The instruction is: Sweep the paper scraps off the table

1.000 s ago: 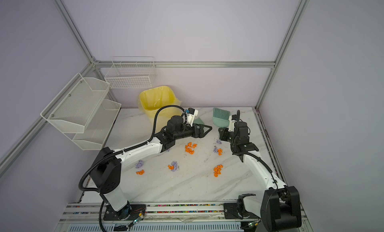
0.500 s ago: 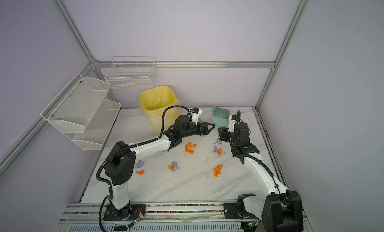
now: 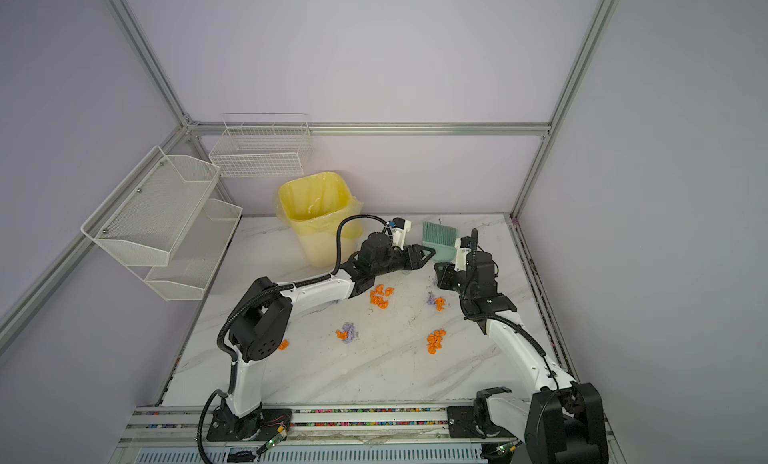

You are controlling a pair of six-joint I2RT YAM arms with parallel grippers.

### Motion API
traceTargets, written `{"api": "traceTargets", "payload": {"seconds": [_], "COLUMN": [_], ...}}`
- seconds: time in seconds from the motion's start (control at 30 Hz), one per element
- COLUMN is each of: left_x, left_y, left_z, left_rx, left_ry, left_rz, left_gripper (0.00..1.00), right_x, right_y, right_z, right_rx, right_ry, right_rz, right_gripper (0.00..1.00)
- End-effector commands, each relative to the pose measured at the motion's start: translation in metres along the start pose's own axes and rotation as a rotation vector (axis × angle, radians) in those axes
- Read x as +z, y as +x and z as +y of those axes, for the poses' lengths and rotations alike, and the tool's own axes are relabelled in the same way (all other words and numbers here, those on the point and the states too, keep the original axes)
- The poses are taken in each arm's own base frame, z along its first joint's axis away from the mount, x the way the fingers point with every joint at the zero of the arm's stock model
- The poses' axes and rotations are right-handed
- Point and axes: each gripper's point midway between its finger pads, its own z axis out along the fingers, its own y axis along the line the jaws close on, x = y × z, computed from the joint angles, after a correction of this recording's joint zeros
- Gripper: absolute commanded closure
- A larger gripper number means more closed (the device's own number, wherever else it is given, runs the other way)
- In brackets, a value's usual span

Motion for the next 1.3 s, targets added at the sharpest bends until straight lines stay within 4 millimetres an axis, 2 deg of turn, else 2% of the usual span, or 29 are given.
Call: {"api": "traceTargets", "payload": {"seconds": [0.0,0.23,0.4,0.5,0.57,0.63,0.67,0.83,0.93,1.07,1.1,1.27], "left_x": [-0.005,-0.007,-0.009,-0.011,-0.014,-0.017,-0.018,-0.031,-0.042,-0.055,-0.057,-0.069], "left_y": [-0.046,-0.051,-0.050,-0.049,-0.050,-0.049,-0.050,-0.054,-0.060,-0.069,-0.070,-0.077], "left_z": [-0.048,-0.047,-0.047,-0.039,-0.034,-0.031,-0.030,-0.020,-0.012,-0.001,0.001,0.010], "left_rx": [0.050,0.056,0.050,0.040,0.037,0.036,0.032,0.013,0.009,-0.005,-0.013,-0.050], "left_ry": [0.099,0.078,0.076,0.038,0.008,-0.005,-0.006,-0.028,-0.052,-0.064,-0.065,-0.050], "left_rz": [-0.118,-0.131,-0.127,-0.135,-0.142,-0.148,-0.152,-0.168,-0.194,-0.230,-0.232,-0.259], "left_gripper": [0.56,0.67,0.88,1.00,1.00,1.00,1.00,1.00,1.00,1.00,1.00,1.00], "right_x": [-0.007,-0.008,-0.013,-0.014,-0.014,-0.014,-0.015,-0.018,-0.018,-0.015,-0.015,-0.020], "right_y": [-0.012,-0.003,-0.002,-0.003,-0.002,0.000,0.001,0.001,0.001,0.004,0.005,0.002], "right_z": [0.013,0.014,0.020,0.029,0.034,0.038,0.041,0.052,0.055,0.060,0.060,0.066], "right_rx": [-0.035,-0.058,-0.067,-0.077,-0.071,-0.062,-0.055,-0.017,0.004,0.041,0.053,0.119], "right_ry": [-0.040,-0.060,-0.089,-0.140,-0.166,-0.192,-0.211,-0.271,-0.294,-0.324,-0.330,-0.369], "right_rz": [-0.052,-0.036,-0.046,-0.039,-0.026,-0.017,-0.012,-0.004,0.002,0.034,0.035,0.017], "right_gripper": [1.00,1.00,1.00,1.00,0.98,0.89,0.79,0.51,0.27,0.07,0.03,0.03]}}
